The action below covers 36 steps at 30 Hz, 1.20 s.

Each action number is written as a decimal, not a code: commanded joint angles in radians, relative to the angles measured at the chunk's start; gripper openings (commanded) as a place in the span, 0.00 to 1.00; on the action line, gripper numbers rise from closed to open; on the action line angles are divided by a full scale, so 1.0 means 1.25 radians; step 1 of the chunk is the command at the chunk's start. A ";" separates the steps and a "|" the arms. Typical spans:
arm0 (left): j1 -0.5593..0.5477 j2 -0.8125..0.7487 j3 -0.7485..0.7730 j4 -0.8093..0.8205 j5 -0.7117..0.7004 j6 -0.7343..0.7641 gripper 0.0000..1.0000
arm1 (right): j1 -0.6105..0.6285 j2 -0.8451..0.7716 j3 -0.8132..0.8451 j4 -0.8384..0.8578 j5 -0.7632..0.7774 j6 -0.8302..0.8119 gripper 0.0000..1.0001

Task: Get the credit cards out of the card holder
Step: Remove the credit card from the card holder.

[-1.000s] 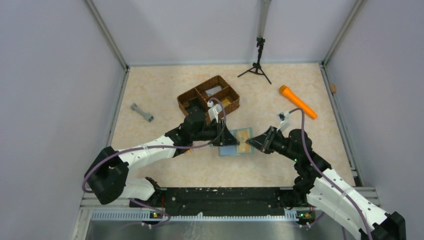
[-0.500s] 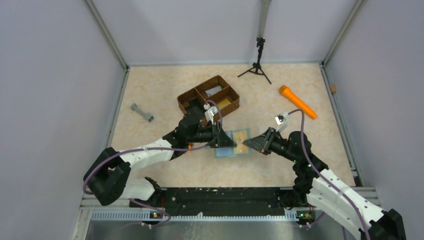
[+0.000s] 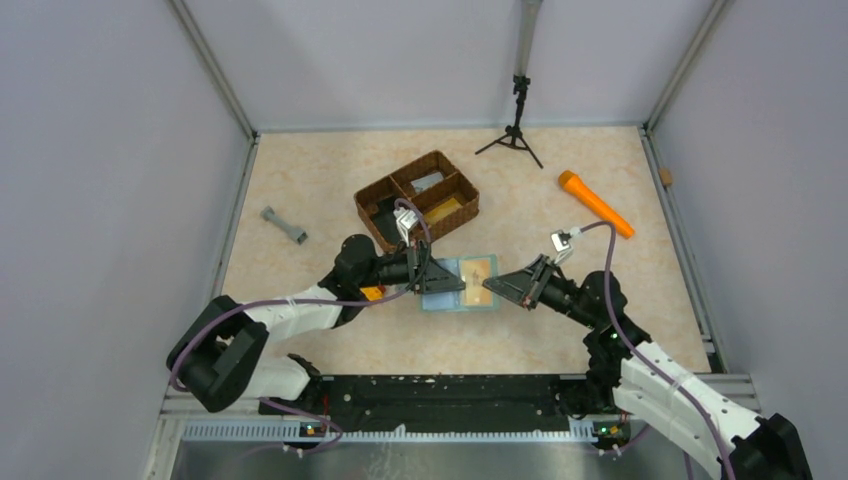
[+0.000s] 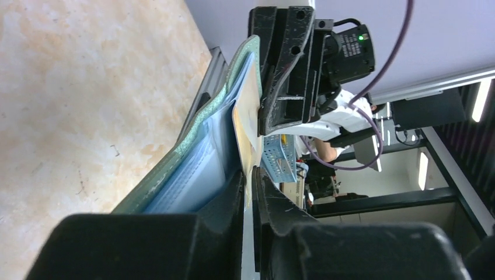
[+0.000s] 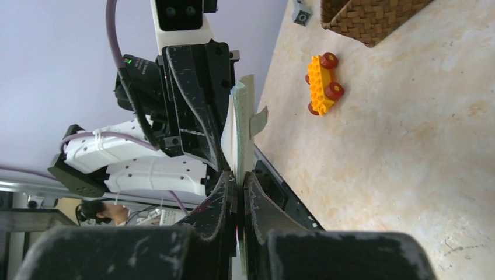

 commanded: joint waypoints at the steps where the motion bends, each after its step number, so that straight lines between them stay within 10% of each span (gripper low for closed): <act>1: 0.002 -0.034 0.003 0.133 0.039 -0.043 0.10 | -0.003 0.007 -0.010 0.115 -0.023 0.043 0.00; 14: 0.003 -0.062 0.010 0.115 0.037 -0.035 0.00 | -0.003 0.060 -0.018 0.245 -0.079 0.085 0.00; 22: 0.001 -0.042 0.027 0.118 0.045 -0.038 0.15 | -0.003 0.101 -0.018 0.311 -0.117 0.107 0.00; 27: 0.002 -0.047 0.021 0.122 0.043 -0.035 0.00 | -0.003 0.075 -0.017 0.283 -0.101 0.093 0.01; 36: 0.016 -0.088 0.002 0.067 0.040 -0.001 0.00 | -0.003 -0.012 0.003 0.150 -0.064 0.039 0.31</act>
